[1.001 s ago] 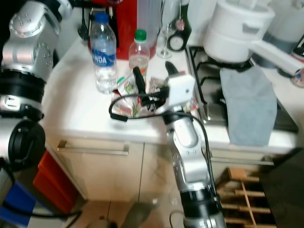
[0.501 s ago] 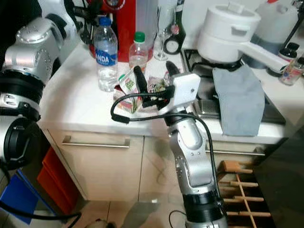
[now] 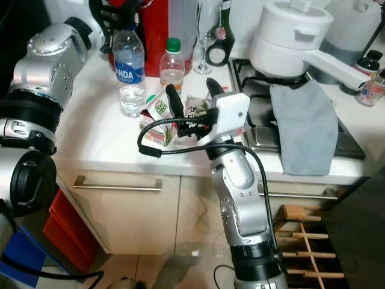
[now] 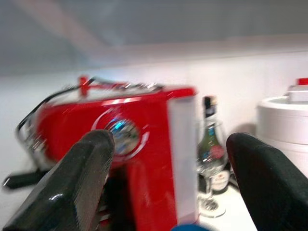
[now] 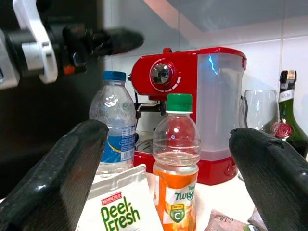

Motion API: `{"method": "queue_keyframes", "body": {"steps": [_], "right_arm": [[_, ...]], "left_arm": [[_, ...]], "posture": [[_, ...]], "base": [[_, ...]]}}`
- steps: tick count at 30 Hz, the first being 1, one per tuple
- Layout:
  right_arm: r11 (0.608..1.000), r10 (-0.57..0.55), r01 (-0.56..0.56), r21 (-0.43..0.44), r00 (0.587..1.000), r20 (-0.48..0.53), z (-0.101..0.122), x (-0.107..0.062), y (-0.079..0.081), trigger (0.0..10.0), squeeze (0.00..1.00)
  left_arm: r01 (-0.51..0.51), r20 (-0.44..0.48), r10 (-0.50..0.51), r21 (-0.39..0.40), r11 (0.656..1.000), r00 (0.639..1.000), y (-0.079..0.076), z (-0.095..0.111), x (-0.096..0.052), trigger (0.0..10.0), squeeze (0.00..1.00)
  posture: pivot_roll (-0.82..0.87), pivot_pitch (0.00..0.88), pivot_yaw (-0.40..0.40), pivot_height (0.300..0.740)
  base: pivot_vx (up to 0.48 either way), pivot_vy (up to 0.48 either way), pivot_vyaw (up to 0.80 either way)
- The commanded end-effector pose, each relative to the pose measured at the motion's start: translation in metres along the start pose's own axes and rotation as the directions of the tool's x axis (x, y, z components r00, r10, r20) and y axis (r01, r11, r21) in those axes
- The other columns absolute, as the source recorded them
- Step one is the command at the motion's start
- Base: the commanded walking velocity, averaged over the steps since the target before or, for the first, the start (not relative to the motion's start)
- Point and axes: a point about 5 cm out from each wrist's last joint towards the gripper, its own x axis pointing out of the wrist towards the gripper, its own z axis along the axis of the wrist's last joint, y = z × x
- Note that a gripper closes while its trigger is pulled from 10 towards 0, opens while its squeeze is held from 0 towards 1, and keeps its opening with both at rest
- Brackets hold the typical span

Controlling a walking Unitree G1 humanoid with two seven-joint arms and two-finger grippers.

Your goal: Restocking fridge

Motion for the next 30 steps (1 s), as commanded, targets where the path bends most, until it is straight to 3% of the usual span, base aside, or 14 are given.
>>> {"method": "queue_keyframes", "body": {"steps": [1, 6, 8, 15, 25, 26, 27, 30], "right_arm": [[1.0, 0.012, -0.012, 0.002, 1.0, 0.002, 0.002, 0.004, 0.0, 10.0, 0.01], [1.0, 0.017, -0.017, 0.009, 1.0, -0.008, 0.0, 0.003, 0.0, 10.0, 0.02], [1.0, 0.014, -0.013, 0.025, 1.0, -0.024, -0.003, 0.003, -0.002, 10.0, 0.02], [0.999, 0.009, -0.007, 0.041, 0.999, -0.052, -0.007, 0.001, -0.004, 10.0, 0.01], [0.998, 0.031, -0.027, 0.052, 0.996, -0.082, -0.013, 0.003, -0.004, 10.0, 0.02], [0.998, 0.032, -0.028, 0.052, 0.996, -0.084, -0.013, 0.003, -0.004, 10.0, 0.01], [0.998, 0.034, -0.029, 0.053, 0.996, -0.085, -0.014, 0.003, -0.004, 10.0, 0.01], [0.998, 0.038, -0.034, 0.054, 0.995, -0.088, -0.014, 0.004, -0.003, 10.0, 0.01]], "left_arm": [[0.044, -0.052, -0.044, 0.002, 0.999, 0.998, -0.007, -0.011, 0.0, 10.0, 0.0], [0.062, -0.097, -0.062, -0.001, 0.998, 0.993, -0.012, -0.019, -0.001, 10.0, 0.0], [0.036, -0.148, -0.034, 0.014, 0.999, 0.988, -0.011, -0.028, -0.004, 10.0, 0.0], [-0.012, -0.178, 0.016, 0.021, 1.0, 0.984, -0.005, -0.036, -0.014, 10.0, 0.0], [-0.02, -0.278, 0.002, -0.062, 0.998, 0.961, -0.012, -0.063, -0.021, 10.0, 0.0], [-0.014, -0.277, -0.006, -0.073, 0.997, 0.961, -0.014, -0.065, -0.02, 3.5, 0.0], [-0.018, -0.281, -0.006, -0.081, 0.997, 0.96, -0.014, -0.067, -0.021, 0.0, 0.0], [-0.024, -0.295, -0.009, -0.107, 0.994, 0.955, -0.015, -0.073, -0.021, 0.0, 0.0]], "posture": [[-0.04, 0.0, -0.006, 0.74], [-0.04, 0.0, -0.01, 0.74], [-0.04, 0.0, -0.011, 0.74], [-0.04, 0.0, -0.021, 0.74], [-0.03, 0.0, -0.035, 0.74], [-0.03, 0.0, -0.037, 0.74], [-0.03, 0.0, -0.036, 0.74], [-0.03, 0.0, -0.038, 0.74]], "base": [[0.0, 0.0, 0.0], [0.0, 0.0, 0.0], [0.0, 0.0, 0.0], [0.0, 0.0, 0.0], [0.0, 0.0, 0.0], [0.0, 0.0, 0.0], [0.0, 0.0, 0.0], [0.0, 0.0, 0.0]]}}
